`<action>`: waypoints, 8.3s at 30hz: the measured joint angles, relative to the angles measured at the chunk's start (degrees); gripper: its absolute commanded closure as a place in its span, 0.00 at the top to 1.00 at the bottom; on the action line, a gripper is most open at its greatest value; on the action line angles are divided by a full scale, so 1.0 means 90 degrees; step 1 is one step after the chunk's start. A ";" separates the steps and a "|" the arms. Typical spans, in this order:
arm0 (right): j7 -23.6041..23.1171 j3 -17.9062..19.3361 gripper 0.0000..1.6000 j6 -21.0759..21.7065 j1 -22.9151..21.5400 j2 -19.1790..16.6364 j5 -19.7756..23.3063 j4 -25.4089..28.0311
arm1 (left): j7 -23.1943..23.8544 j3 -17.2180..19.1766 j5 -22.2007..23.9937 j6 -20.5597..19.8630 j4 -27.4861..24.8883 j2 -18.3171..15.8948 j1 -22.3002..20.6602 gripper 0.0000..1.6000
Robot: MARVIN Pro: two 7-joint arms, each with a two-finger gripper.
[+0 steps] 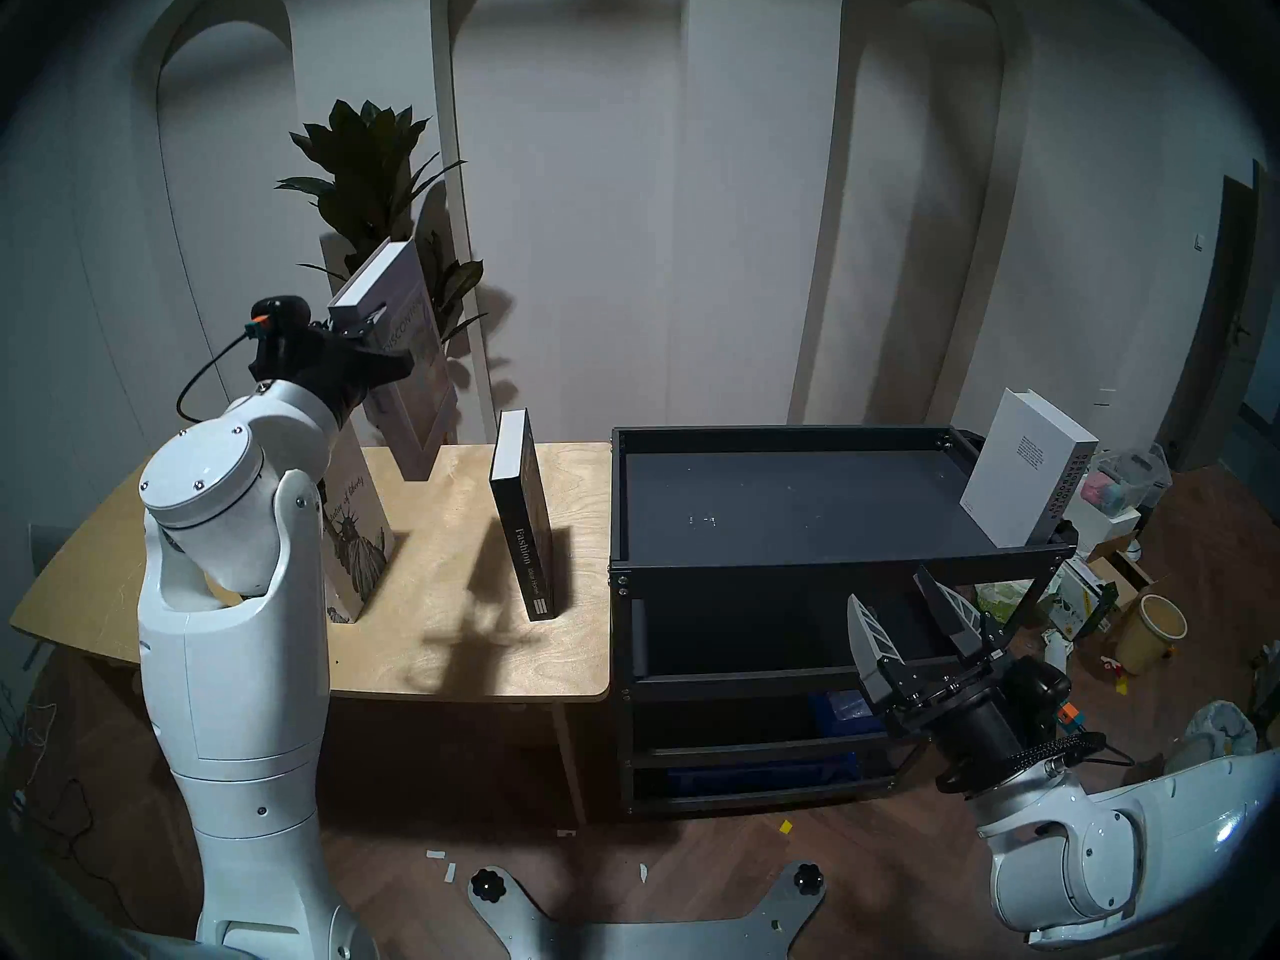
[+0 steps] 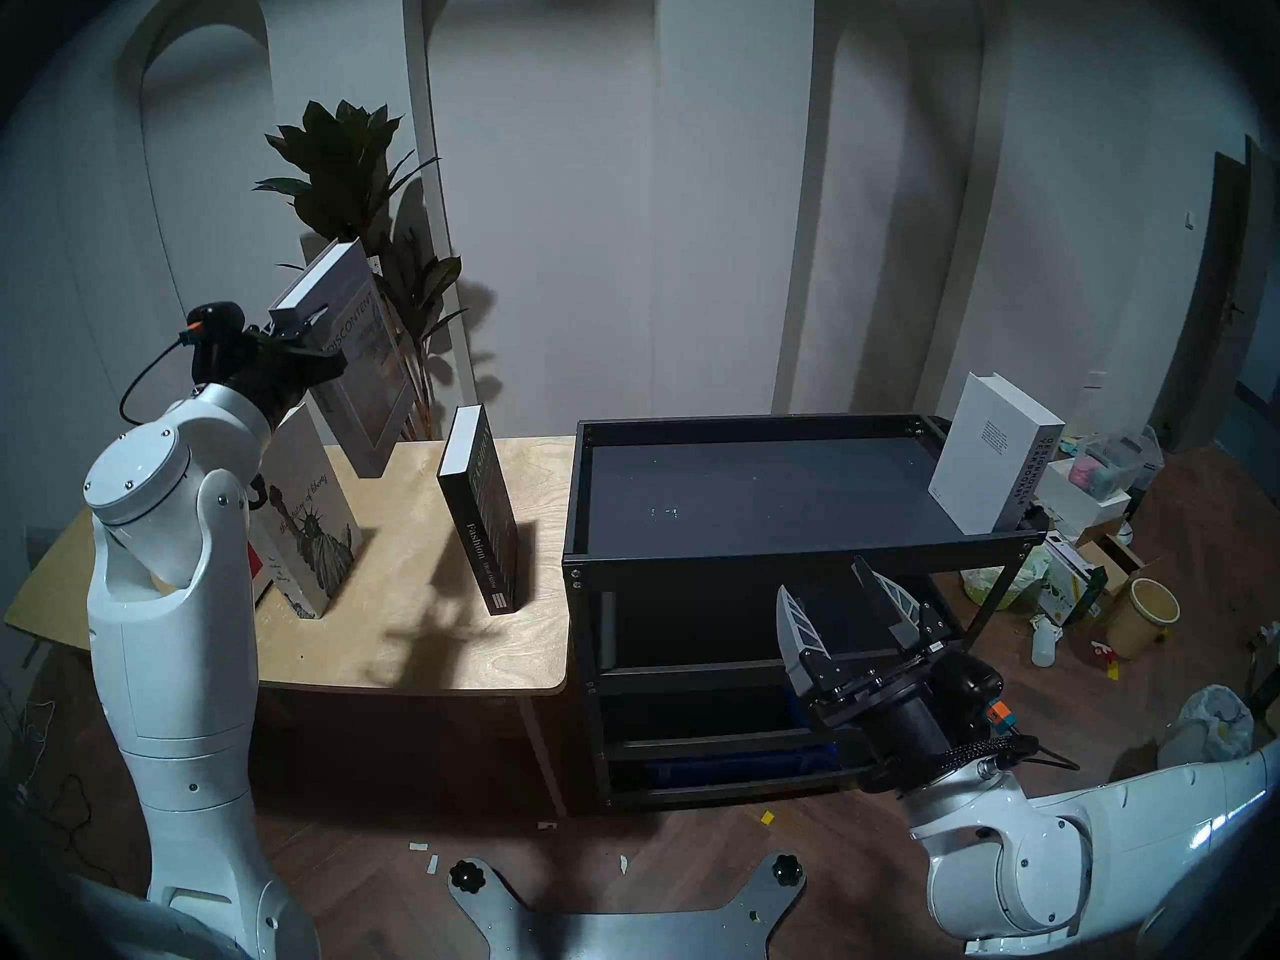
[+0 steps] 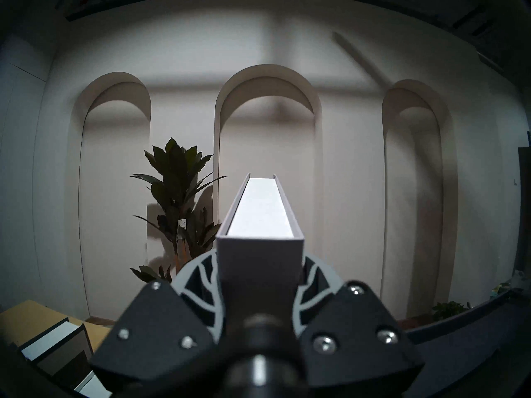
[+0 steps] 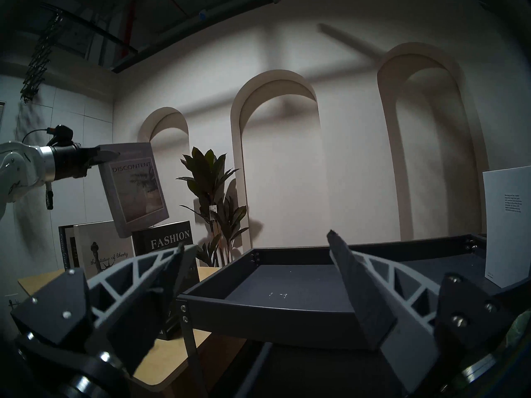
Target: Move the books from the display table onto the shelf, standing them upright with spines facing out and tallest at one end
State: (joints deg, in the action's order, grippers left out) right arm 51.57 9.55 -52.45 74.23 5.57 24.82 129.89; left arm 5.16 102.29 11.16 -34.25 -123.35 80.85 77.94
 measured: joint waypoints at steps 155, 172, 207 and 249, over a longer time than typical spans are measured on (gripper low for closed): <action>-0.0533 0.0438 0.00 0.5604 -0.3404 0.7048 -0.0286 -0.4697 | -0.6113 -0.4615 0.0466 -0.2316 0.0376 0.2023 -0.1146 1.00; 0.0137 0.0524 0.00 0.5702 -0.3671 0.7828 -0.0309 -0.5595 | -0.6063 -0.4956 0.1216 -0.2306 -0.0611 0.2026 -0.1186 1.00; 0.1311 0.1520 0.00 0.5334 -0.3579 0.6170 -0.0504 -0.5569 | -0.5807 -0.2936 0.0800 -0.2310 -0.1834 0.1854 -0.2422 1.00; 0.0840 0.2176 0.00 0.3968 -0.2419 0.3646 0.1489 -0.4157 | -0.6037 -0.0280 0.0002 -0.2312 -0.1071 0.0417 0.0130 1.00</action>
State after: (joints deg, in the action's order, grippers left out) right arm 59.13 29.13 -16.74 52.46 38.39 38.22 92.47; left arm -49.17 99.77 11.18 -55.06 -132.99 84.60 79.11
